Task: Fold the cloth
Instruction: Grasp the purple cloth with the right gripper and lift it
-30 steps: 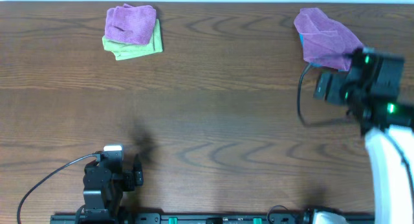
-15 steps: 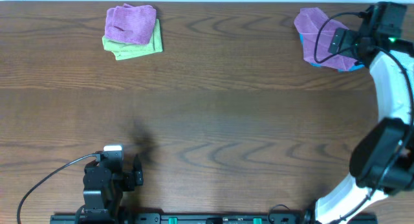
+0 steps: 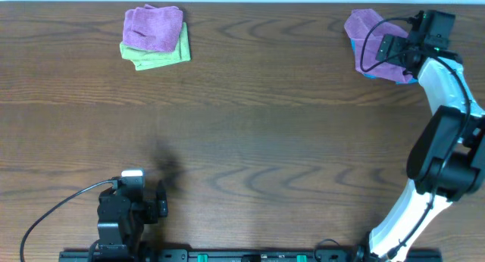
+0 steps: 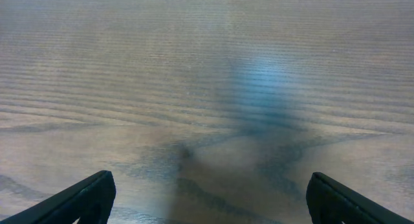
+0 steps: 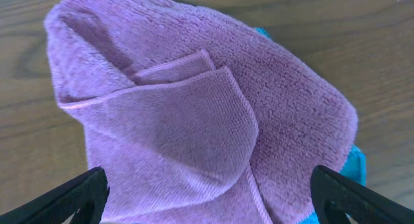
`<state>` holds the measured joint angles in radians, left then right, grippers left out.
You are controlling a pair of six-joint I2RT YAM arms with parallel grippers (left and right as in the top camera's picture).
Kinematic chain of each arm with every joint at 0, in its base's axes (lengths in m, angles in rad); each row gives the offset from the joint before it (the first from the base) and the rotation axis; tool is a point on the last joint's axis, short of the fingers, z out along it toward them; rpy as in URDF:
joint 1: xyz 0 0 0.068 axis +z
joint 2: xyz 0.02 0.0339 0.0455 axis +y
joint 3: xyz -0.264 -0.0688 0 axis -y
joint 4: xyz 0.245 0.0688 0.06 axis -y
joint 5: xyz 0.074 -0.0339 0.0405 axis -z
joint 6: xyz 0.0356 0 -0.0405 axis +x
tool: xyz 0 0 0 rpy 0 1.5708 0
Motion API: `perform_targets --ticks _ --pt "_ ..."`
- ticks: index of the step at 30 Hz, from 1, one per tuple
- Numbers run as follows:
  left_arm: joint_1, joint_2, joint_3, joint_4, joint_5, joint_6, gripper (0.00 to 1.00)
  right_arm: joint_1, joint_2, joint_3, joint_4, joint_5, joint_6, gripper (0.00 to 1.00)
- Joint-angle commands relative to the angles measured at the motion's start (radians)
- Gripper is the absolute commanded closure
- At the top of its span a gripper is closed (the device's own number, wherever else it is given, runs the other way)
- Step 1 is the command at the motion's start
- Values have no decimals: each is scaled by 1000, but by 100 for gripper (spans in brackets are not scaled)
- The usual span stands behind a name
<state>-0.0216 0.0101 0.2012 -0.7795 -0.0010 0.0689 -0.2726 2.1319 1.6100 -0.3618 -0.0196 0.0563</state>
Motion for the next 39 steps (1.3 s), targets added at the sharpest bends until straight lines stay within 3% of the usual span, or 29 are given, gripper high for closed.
perform_targets --ticks 1,20,21,25,30,39 --pt "2 -6 -23 -32 -10 14 5 -17 42 18 23 -26 -5 2" --pt "2 -6 -23 -32 -10 14 4 -16 139 19 90 -109 9 14" --pt "2 -6 -23 -32 -10 14 4 -16 142 19 89 -109 11 18" --pt "2 -6 -23 -32 -10 14 5 -15 137 19 99 -109 10 61" --pt "2 -6 -23 -32 -10 14 5 -14 63 19 108 -108 10 98" --pt "2 -6 -23 -32 -10 14 4 -8 -154 19 67 -109 -16 99"
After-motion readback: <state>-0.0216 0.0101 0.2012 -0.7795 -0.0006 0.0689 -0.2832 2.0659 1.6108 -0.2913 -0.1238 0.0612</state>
